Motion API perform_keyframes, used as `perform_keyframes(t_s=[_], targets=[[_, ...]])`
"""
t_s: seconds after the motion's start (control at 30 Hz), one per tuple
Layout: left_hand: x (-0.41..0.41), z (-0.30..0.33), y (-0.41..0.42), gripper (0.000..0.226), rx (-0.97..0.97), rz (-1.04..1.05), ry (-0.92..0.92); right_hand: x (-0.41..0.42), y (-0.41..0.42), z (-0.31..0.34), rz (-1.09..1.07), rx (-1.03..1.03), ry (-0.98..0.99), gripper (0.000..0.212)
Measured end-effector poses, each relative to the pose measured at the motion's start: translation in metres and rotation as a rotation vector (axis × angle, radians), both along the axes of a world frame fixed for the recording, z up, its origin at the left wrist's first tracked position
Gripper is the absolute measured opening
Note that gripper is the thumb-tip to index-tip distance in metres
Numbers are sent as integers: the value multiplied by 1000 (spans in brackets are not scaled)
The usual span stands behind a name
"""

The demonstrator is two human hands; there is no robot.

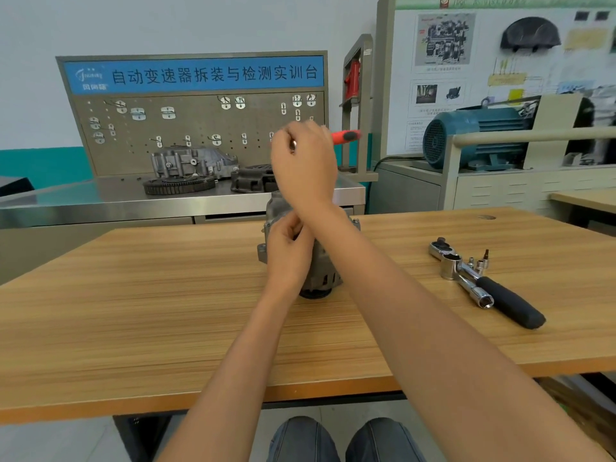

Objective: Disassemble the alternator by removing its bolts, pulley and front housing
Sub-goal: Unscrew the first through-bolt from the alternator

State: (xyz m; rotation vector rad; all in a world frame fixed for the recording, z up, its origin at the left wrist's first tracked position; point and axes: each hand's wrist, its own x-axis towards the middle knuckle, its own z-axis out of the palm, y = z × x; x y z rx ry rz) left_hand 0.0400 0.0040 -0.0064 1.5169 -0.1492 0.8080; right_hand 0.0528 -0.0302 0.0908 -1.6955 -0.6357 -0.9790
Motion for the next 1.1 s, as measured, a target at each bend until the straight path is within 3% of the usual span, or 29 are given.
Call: perform_keyframes(t_s=[0.13, 0.2, 0.3, 0.37, 0.47, 0.53, 0.7, 0.9, 1.0, 1.1], targets=[[-2, 1, -2, 23, 107, -12, -67, -1, -15, 12, 728, 290, 396, 44], [-3, 1, -2, 32, 122, -2, -68, 4, -18, 15, 893, 373, 496, 46], [-3, 1, 0, 35, 146, 11, -72, 6, -17, 13, 804, 448, 475, 36], [0, 0, 0, 33, 141, 47, -58, 5, -12, 4, 490, 350, 283, 29], [4, -3, 0, 59, 83, 79, 3, 6, -3, -15, -167, 91, -101, 20], [4, -3, -1, 62, 68, 75, 29, 6, -1, -16, -341, 77, -177, 20], [-1, 0, -5, 28, 62, 28, -67, 6, -9, -3, 181, 149, 41, 24], [-1, 0, -5, 27, 136, 49, -41, 9, -18, 6, 687, 379, 321, 50], [-1, -1, -4, 27, 150, 70, -66, 9, -17, 13, 817, 415, 400, 58], [0, 0, -3, 26, 149, 80, -40, 9, -15, 10, 725, 442, 383, 48]])
